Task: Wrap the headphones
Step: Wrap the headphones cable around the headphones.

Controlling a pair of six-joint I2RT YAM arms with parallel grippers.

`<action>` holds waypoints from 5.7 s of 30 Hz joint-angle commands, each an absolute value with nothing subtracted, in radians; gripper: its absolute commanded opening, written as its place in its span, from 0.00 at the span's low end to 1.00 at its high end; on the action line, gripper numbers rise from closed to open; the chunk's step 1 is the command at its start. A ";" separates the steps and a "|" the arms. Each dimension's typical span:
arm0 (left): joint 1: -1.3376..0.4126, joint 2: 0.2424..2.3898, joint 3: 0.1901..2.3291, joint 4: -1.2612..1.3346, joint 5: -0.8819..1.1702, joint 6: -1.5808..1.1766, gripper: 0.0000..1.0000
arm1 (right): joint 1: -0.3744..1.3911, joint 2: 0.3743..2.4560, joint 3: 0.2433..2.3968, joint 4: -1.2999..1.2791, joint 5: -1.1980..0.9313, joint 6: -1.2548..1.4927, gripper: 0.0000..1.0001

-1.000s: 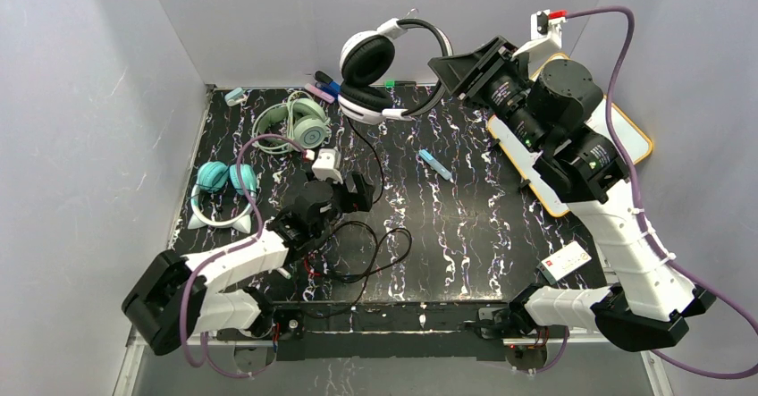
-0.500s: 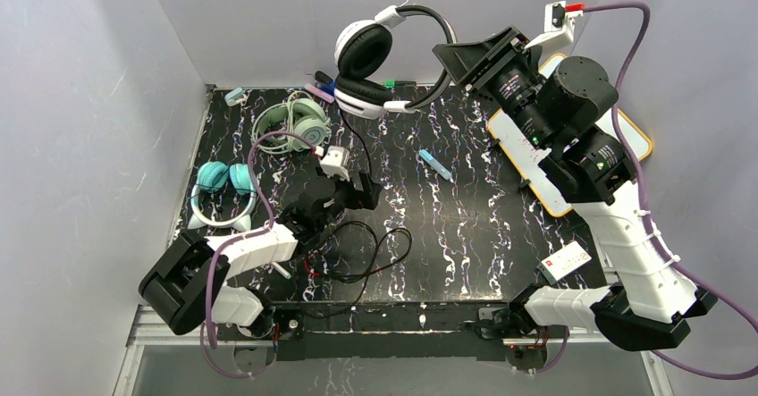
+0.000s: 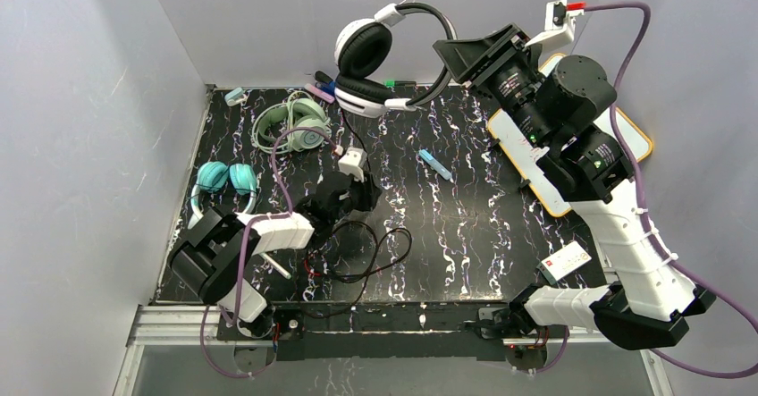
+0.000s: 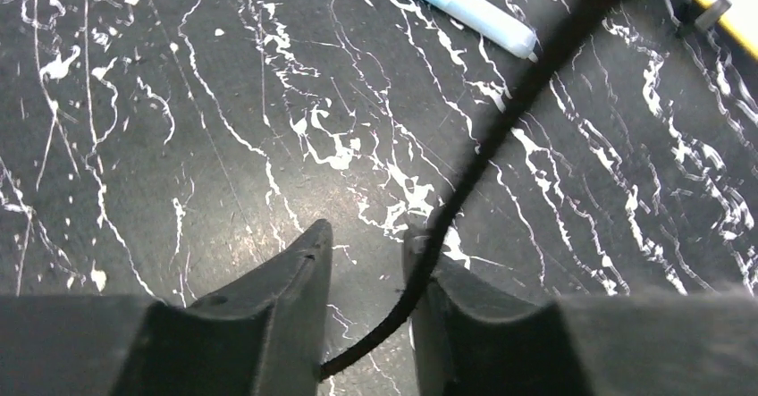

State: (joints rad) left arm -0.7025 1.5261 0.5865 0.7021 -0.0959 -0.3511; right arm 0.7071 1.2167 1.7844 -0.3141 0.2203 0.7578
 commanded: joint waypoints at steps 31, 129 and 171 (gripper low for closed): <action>-1.053 1.793 1.144 0.302 -0.101 -0.324 0.00 | 0.705 1.074 1.402 0.278 0.479 0.893 0.22; -0.923 1.341 1.700 -0.673 0.154 -0.075 0.02 | 0.693 0.967 1.224 -0.303 0.406 0.982 0.17; -0.836 1.384 1.737 -0.728 -0.139 -0.025 0.05 | 0.690 0.953 1.209 -0.410 0.265 1.052 0.12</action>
State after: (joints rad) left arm -0.8639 1.4616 1.7451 -0.7097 -0.0723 -0.0505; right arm 0.6937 0.9958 1.1965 -0.4339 0.3027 1.0225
